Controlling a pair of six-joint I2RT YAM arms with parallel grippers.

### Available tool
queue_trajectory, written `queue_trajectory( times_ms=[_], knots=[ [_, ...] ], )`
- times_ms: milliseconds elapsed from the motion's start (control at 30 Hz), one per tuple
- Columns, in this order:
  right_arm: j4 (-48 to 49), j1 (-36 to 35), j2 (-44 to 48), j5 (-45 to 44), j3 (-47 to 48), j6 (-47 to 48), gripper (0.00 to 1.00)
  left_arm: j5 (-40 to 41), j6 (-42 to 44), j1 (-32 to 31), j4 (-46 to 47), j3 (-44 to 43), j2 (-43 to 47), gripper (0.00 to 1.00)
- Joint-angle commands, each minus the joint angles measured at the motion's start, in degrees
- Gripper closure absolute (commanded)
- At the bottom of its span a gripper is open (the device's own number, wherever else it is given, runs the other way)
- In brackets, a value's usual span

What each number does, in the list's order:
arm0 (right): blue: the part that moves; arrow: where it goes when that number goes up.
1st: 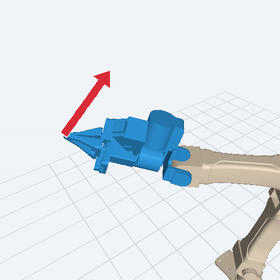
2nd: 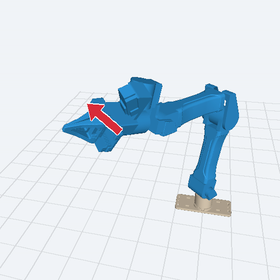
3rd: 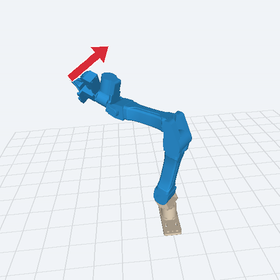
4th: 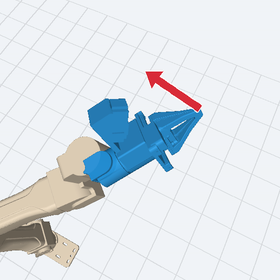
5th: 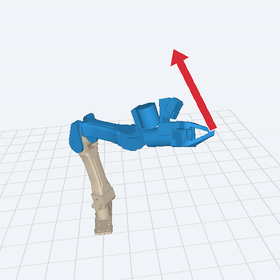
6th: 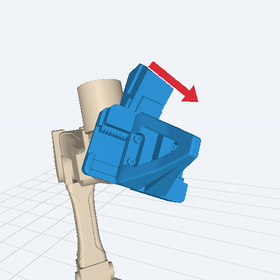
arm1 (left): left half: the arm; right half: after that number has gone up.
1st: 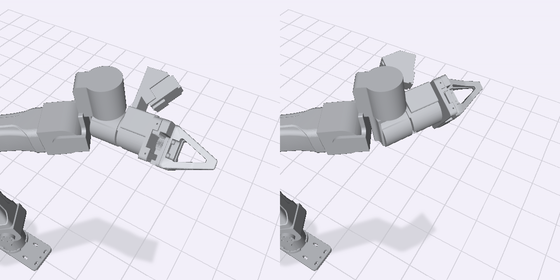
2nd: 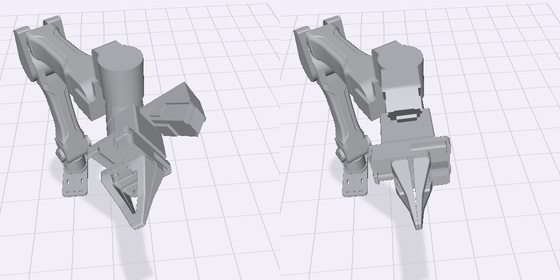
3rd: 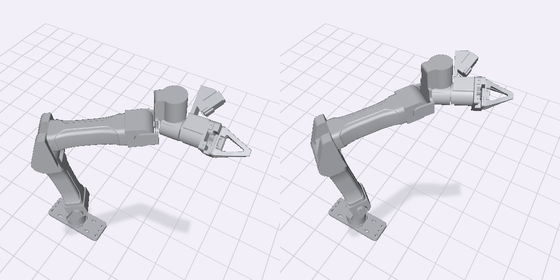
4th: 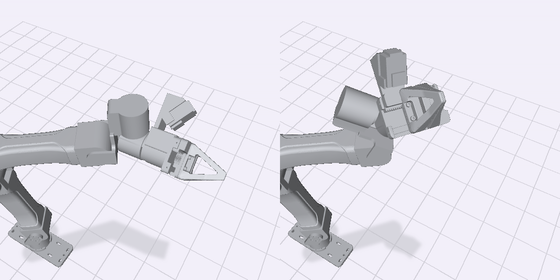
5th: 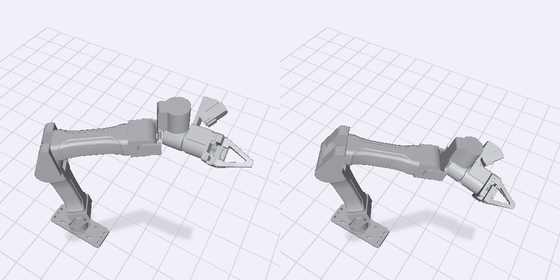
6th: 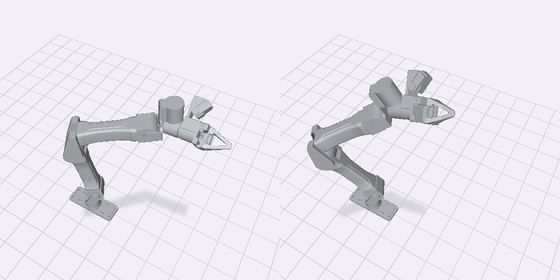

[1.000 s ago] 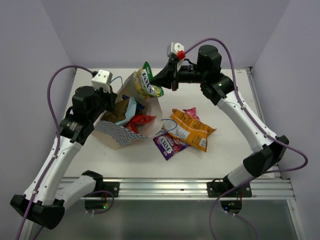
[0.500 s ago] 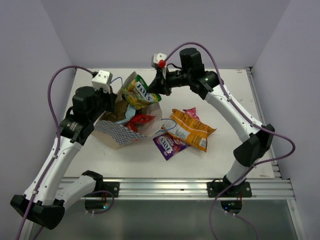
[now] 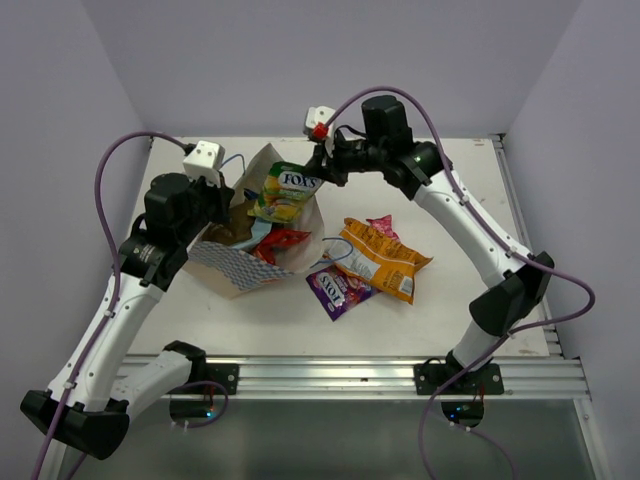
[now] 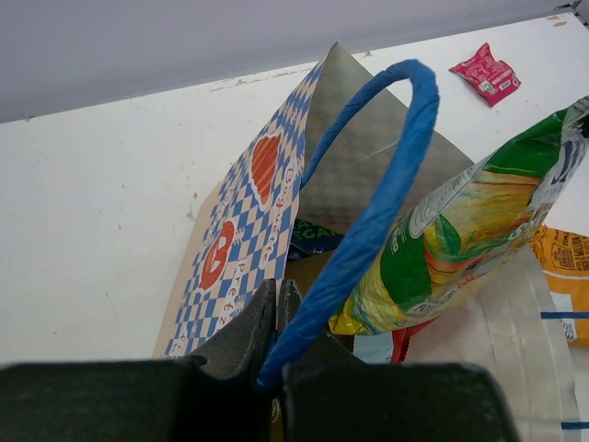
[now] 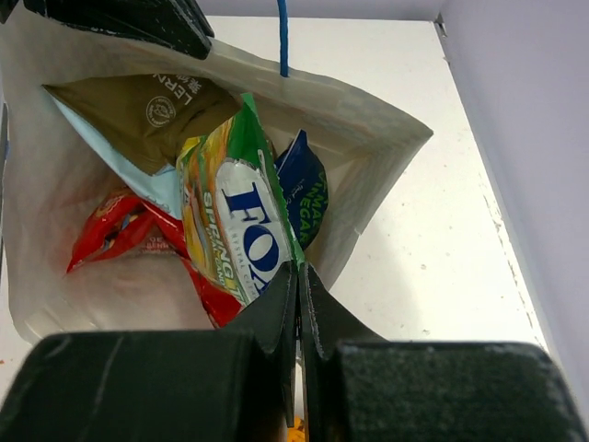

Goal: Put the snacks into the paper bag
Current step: Place the snack in the paper bag.

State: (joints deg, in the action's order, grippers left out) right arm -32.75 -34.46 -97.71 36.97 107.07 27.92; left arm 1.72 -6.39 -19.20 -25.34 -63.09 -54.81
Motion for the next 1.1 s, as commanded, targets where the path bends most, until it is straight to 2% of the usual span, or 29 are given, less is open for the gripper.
queue_trajectory(
  times_ms=[0, 333, 567, 867, 1067],
  knots=[
    [5.0, -0.3, 6.0, -1.2, -0.8, -0.2, 1.00, -0.1, 0.0, 0.0, 1.1, 0.1, 1.0, 1.00],
    [12.7, -0.2, 8.6, -9.8, -2.8, -8.2, 1.00, -0.2, 0.0, 0.0, 1.1, 0.0, 1.4, 1.00],
    [12.6, -0.3, 6.0, -14.3, -0.9, -13.7, 1.00, -0.3, -0.1, 0.0, 0.8, -0.1, 1.7, 1.00],
    [12.8, -1.4, 2.9, -20.2, -1.3, -15.4, 1.00, -0.4, -0.3, 0.0, 0.9, -0.3, 1.6, 1.00],
    [14.6, -4.8, 1.6, -24.0, -2.9, -15.7, 1.00, -0.7, -0.5, 0.0, 1.1, -0.2, 1.4, 1.00]
  ],
)
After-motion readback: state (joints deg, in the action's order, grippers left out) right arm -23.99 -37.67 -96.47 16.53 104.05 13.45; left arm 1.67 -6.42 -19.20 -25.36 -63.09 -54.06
